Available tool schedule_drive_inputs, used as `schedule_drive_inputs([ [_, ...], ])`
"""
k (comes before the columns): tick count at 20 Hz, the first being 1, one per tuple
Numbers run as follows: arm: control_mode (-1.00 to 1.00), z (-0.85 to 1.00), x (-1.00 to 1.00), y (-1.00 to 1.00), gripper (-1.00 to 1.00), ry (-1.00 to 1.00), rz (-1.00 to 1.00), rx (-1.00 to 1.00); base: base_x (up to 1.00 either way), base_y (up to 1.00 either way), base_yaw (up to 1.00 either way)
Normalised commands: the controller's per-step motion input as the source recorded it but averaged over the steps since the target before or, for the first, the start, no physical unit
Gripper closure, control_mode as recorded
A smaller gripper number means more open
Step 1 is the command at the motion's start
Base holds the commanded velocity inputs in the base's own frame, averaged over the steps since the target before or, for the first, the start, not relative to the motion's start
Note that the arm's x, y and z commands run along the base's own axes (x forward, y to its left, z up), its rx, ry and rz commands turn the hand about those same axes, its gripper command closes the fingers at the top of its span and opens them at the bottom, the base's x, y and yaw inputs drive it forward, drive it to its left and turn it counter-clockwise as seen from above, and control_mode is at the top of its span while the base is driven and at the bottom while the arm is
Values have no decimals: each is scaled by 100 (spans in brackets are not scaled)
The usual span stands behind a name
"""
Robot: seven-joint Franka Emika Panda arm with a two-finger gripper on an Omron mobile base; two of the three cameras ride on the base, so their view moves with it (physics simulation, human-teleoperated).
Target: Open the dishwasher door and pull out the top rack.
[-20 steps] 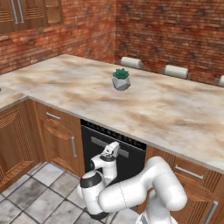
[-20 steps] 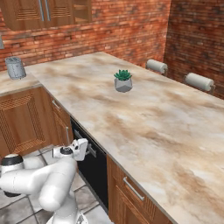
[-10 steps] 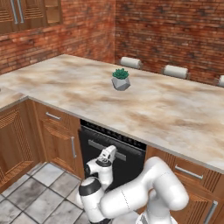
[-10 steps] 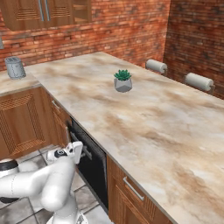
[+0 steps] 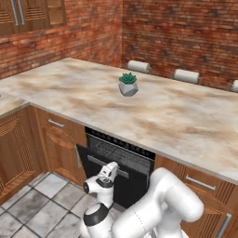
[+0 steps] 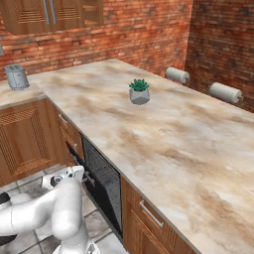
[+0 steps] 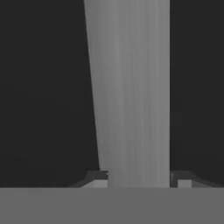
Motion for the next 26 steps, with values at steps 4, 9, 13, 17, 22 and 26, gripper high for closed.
schedule_drive_inputs([
  [4, -100, -65, -56, 68, 100, 0, 0, -3, 0, 0, 0],
  [9, -100, -73, -54, 59, 100, 0, 0, -6, 0, 0, 0],
  [13, -100, -75, -52, 55, 100, 0, 0, -4, 0, 0, 0],
  [17, -100, -75, -51, 56, 100, 0, 0, -5, 0, 0, 0],
  [22, -100, -80, -46, 60, 100, 0, 0, -6, 0, 0, 0],
  [26, -100, -80, -43, 58, 100, 0, 0, -4, 0, 0, 0],
])
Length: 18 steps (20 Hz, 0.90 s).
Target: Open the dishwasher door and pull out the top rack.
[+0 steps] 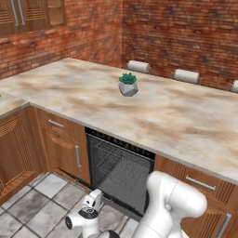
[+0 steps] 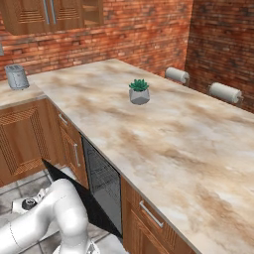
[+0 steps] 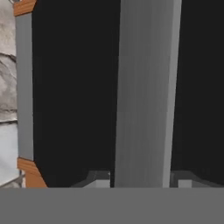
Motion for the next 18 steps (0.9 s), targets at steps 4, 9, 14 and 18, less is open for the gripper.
schedule_drive_inputs([
  [4, -100, -84, -41, 59, 100, 0, 0, -4, 0, 0, 0],
  [9, -100, -87, -37, 60, 100, 0, 0, -3, 0, 0, 0],
  [14, -100, -73, -32, 57, 100, 0, 0, -4, 0, 0, 0],
  [18, -100, -42, -43, 58, -100, -1, 0, -7, 0, 0, 0],
])
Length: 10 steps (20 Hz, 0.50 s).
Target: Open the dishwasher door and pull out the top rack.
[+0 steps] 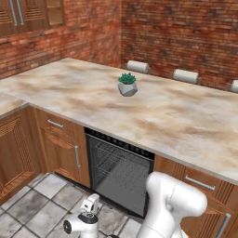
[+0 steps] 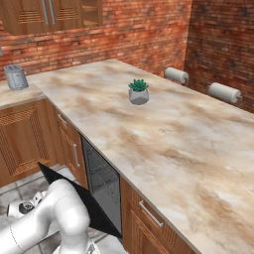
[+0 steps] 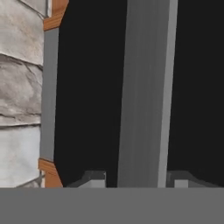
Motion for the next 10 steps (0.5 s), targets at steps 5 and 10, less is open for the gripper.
schedule_drive_inputs([
  [5, -100, 0, -84, 55, -100, -29, 0, -15, 0, 0, 0],
  [10, -100, 13, -100, 47, -100, -44, 0, -19, 0, 0, 0],
])
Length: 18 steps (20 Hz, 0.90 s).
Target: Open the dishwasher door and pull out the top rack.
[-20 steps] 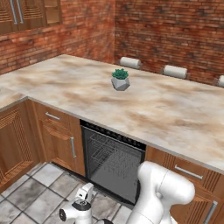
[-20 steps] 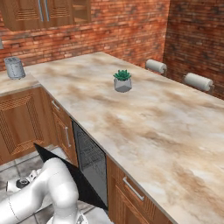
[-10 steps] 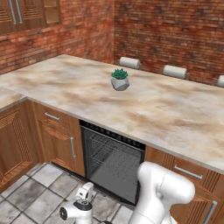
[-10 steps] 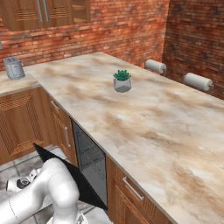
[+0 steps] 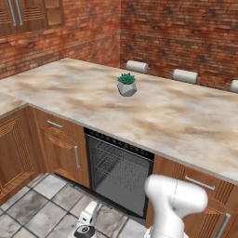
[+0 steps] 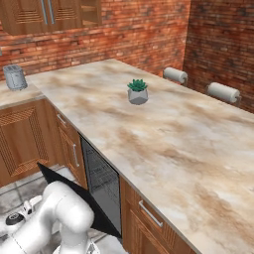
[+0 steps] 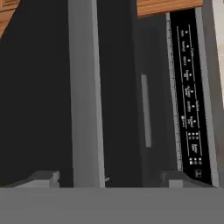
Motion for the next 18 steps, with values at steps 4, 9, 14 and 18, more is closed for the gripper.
schedule_drive_inputs([
  [4, -100, 1, -100, 49, -100, -38, 0, -16, 0, 0, 0],
  [9, -100, 49, -92, 38, -100, -32, 0, -7, 0, 0, 0],
  [14, -100, 100, -27, 23, -100, -18, -2, 2, 0, 0, 0],
  [18, -100, 100, 0, 13, -100, -1, -8, 11, 0, 0, 0],
])
